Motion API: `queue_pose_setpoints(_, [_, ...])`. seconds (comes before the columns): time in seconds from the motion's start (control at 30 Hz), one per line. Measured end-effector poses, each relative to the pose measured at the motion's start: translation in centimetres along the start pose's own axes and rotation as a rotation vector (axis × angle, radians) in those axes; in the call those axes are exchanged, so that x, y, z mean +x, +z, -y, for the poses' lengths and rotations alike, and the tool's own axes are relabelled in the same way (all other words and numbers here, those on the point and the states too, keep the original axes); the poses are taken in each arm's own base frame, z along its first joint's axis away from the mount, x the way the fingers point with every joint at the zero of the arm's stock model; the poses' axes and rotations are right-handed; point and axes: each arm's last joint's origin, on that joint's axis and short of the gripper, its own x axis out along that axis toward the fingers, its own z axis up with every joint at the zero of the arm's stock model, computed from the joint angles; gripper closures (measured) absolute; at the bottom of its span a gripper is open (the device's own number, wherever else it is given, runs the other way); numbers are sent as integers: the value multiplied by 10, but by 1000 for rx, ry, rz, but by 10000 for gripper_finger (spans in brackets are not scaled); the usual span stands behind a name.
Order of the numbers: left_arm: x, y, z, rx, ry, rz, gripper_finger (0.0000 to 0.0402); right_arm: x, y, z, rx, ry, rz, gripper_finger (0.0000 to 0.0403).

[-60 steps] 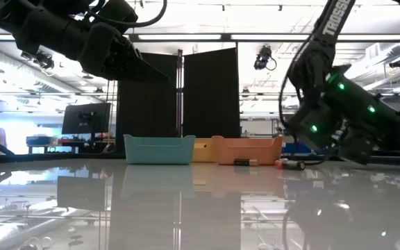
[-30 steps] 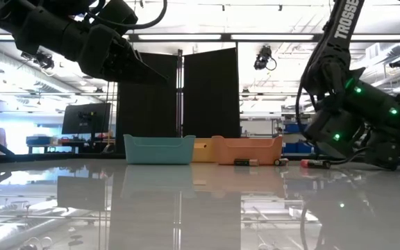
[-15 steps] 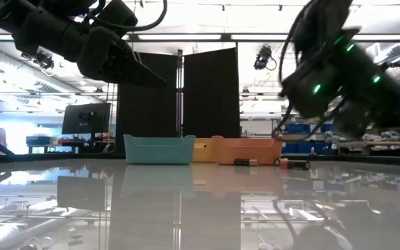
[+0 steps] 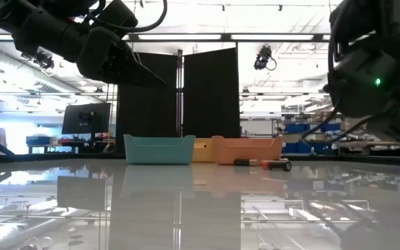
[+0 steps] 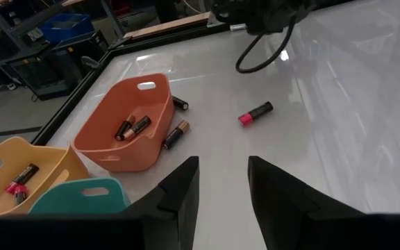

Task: Sort batteries
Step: Put the silver battery into the green bin

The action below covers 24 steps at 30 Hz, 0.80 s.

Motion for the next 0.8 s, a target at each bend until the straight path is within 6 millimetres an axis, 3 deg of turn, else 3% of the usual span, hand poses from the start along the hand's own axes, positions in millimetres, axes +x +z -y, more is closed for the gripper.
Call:
queue_pose_setpoints(0.37, [0,0,0,0,0,0,271,20,2,2,-8,29,14,266])
queue_pose_setpoints(0.7, [0,0,0,1,-2,0,271,26,4,2,-11,51,30,343])
queue_pose_setpoints(0.8, [0,0,0,1,-2,0,271,25,4,2,-21,54,34,344])
